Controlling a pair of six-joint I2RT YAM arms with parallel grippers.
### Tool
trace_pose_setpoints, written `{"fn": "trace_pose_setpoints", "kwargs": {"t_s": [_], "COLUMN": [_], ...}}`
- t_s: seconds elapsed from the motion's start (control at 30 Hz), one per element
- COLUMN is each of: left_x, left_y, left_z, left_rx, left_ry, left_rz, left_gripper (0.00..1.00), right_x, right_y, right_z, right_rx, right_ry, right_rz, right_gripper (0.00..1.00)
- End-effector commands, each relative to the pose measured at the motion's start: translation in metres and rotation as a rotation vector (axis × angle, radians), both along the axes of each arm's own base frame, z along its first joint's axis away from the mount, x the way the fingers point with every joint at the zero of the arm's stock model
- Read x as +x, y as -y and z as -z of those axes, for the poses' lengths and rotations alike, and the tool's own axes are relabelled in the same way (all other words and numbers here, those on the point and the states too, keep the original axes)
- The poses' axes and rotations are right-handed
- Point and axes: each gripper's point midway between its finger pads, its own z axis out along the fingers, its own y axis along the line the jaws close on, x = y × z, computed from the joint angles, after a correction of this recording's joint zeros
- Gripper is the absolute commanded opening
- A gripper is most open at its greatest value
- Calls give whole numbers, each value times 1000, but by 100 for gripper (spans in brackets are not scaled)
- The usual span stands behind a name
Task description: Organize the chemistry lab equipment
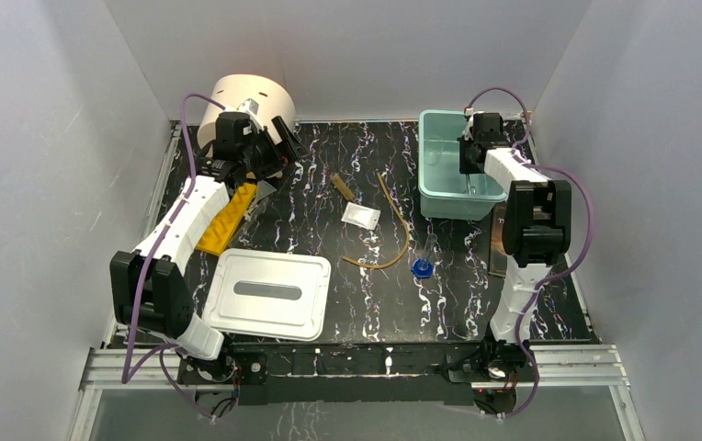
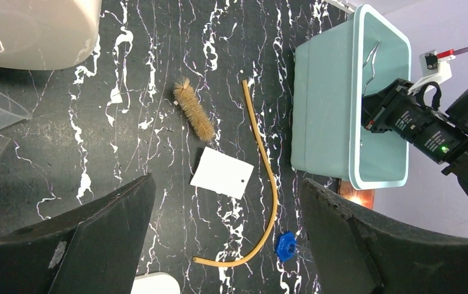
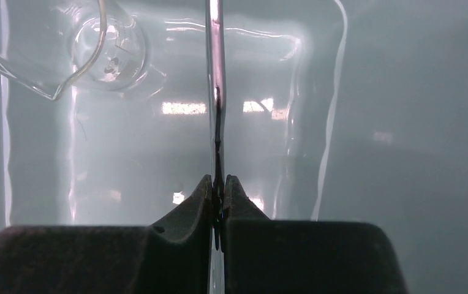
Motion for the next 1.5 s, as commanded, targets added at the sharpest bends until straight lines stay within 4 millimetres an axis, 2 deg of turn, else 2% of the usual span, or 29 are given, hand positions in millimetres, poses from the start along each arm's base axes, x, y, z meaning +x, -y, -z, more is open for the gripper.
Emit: {"fn": "trace_pose_setpoints", "kwargs": {"t_s": [0.0, 0.13, 0.27, 0.43, 0.6, 0.8, 0.9, 1.07, 1.13, 1.2, 1.33, 1.4, 1.47], "left_x": [4, 5, 6, 8, 9, 10, 9, 7, 8, 9, 8, 10, 13], "left_y": [4, 4, 2, 3, 4, 6, 7, 19, 16, 9, -2, -11, -24], "left_z": [-16, -16, -16, -15, -15, -14, -13, -14, -12, -9, -8, -16, -26], "left_rx": [-14, -7, 8, 6, 0, -8, -15, -63, -58, -38, 11, 55, 99], "left_ry": [27, 30, 34, 35, 35, 31, 25, -14, -20, -30, -37, -18, -1], "left_rz": [15, 15, 11, 14, 19, 22, 21, 75, 50, 11, -32, -48, -86], "left_gripper": [86, 87, 87, 87, 87, 87, 87, 84, 84, 84, 85, 87, 87], "right_x": [23, 26, 27, 24, 16, 2, -8, -20, -24, -30, -47, -60, -69], "right_y": [-5, 5, 12, 9, 10, -3, -19, -42, -50, -66, -127, -171, -203], "right_z": [-19, -24, -38, -68, -107, -148, -164, -198, -210, -220, -230, -229, -224], "right_rx": [21, 8, -8, 19, 23, 97, 144, 193, 218, 246, 217, 189, 161], "right_ry": [66, 71, 100, 142, 209, 268, 288, 351, 368, 383, 397, 391, 383], "right_rz": [2, 78, 125, 135, 132, 96, 45, -81, -110, -157, -318, -403, -476], "right_gripper": [15, 24, 30, 36, 46, 50, 51, 59, 60, 62, 68, 71, 72]}}
